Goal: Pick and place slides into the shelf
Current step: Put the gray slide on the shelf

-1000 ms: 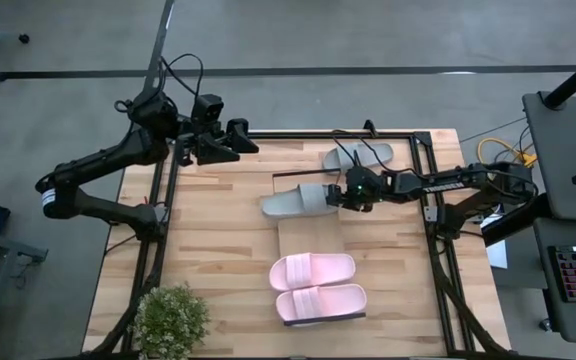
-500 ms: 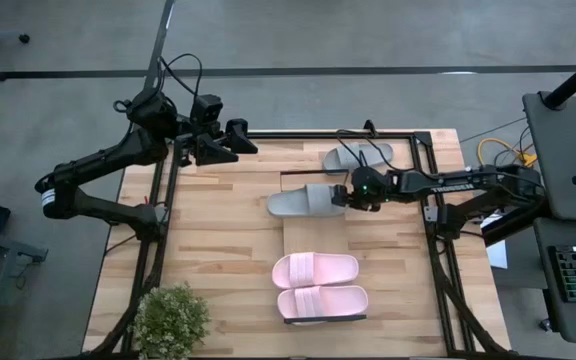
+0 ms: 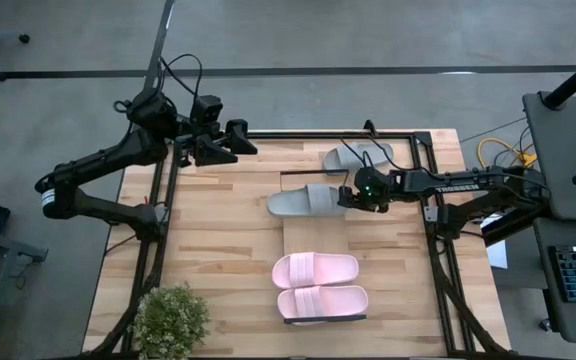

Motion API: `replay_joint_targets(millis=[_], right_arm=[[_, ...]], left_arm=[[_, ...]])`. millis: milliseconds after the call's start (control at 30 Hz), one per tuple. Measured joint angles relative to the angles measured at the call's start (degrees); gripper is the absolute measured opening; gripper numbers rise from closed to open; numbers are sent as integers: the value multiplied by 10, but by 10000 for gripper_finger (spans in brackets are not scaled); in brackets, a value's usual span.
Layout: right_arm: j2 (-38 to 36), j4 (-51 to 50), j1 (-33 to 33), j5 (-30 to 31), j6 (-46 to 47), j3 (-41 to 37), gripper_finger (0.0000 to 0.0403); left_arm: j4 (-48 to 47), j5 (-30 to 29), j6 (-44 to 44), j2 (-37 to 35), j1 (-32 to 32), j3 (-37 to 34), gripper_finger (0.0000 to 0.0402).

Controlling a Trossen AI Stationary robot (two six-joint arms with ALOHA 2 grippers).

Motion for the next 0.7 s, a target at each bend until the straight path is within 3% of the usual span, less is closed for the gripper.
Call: replay_joint_targets(millis=[367,700], right_arm=[[-22,-53,0,2,-21,1,264],[-86,-61,0,48,-13,1,260]], left_arm=[[0,1,0,-3,0,-6,261],[-23,4,25,1,0,-12,261]])
